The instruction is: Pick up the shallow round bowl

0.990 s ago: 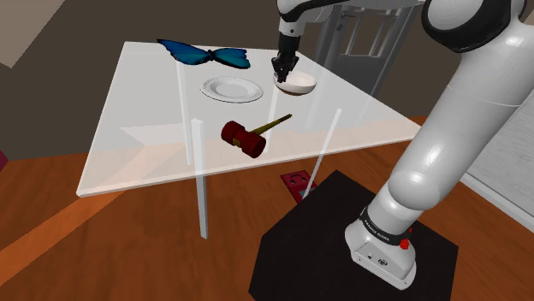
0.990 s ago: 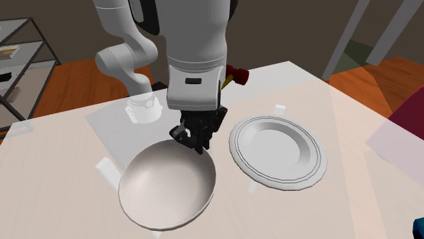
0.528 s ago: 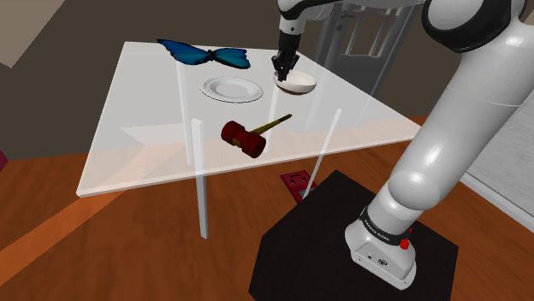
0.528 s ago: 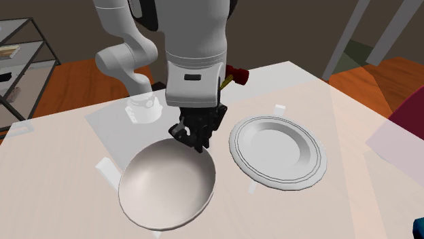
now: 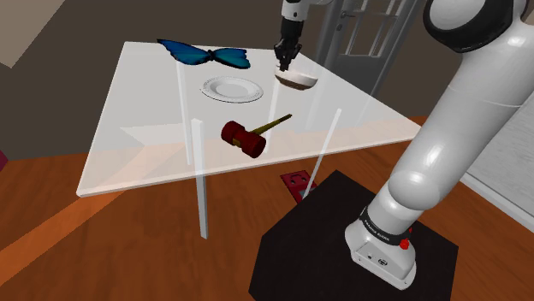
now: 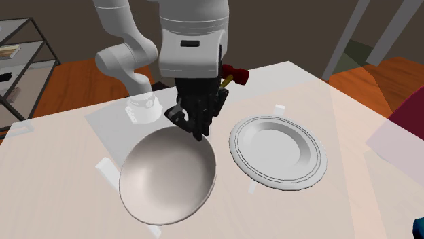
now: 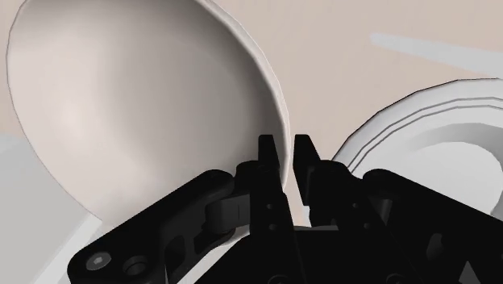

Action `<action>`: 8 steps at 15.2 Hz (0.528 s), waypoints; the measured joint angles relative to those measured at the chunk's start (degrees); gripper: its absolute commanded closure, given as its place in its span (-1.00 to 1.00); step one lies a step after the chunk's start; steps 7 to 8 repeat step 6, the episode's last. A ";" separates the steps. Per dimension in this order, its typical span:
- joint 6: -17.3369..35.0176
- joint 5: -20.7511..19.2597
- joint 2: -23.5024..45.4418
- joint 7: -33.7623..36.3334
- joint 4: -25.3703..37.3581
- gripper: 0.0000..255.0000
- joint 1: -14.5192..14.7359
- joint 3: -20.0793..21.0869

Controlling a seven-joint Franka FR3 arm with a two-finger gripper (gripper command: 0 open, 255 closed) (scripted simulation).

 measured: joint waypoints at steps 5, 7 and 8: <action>-3.90 0.06 0.27 -0.21 4.16 1.00 -0.08 -0.07; -4.36 0.06 0.29 -0.18 4.64 1.00 -0.06 -0.05; -4.36 0.06 0.29 -0.18 4.64 1.00 -0.06 -0.05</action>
